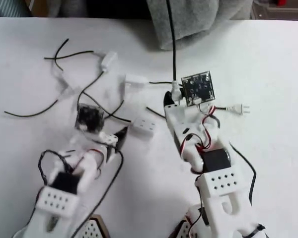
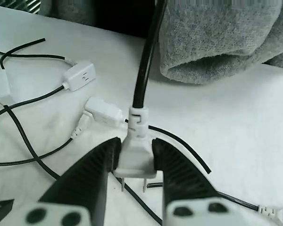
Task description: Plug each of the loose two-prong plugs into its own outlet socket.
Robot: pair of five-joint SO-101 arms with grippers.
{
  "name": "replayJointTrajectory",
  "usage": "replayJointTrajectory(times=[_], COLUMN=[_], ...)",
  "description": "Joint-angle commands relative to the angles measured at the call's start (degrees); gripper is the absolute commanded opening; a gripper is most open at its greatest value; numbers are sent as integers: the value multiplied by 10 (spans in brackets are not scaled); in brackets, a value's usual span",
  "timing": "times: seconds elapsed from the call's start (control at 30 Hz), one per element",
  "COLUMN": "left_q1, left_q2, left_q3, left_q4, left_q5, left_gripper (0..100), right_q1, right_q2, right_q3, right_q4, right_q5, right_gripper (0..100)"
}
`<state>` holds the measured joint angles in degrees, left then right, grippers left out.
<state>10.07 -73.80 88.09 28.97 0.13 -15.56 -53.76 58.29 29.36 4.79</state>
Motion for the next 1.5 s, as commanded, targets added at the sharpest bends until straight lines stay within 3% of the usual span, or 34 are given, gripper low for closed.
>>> replayJointTrajectory(times=[0.0, 0.13, 0.37, 0.67, 0.93, 1.1, 1.27, 1.47], left_q1=[43, 106, 169, 154, 80, 77, 76, 76], left_q2=[-107, -189, -264, -294, -300, -298, -298, -298], left_q3=[20, 46, 82, 82, 90, 90, 90, 90], left_q4=[-14, -15, -15, -3, -21, -19, -18, -11], left_q5=[5, 6, 6, -8, -31, -31, -34, -34], left_gripper=[249, 249, 246, 247, 246, 245, 245, 245], right_q1=[-6, -14, -91, -178, -197, -224, -223, -222], right_q2=[-18, -18, -18, -23, -23, -24, -30, -131], right_q3=[12, 24, 30, 81, 42, 1, -8, -11], right_q4=[-43, -64, -68, -101, 15, 91, 102, 155], right_q5=[-4, -4, -4, -4, -4, -4, -4, 3], right_gripper=[19, 19, 19, 19, 19, 19, 19, 19])
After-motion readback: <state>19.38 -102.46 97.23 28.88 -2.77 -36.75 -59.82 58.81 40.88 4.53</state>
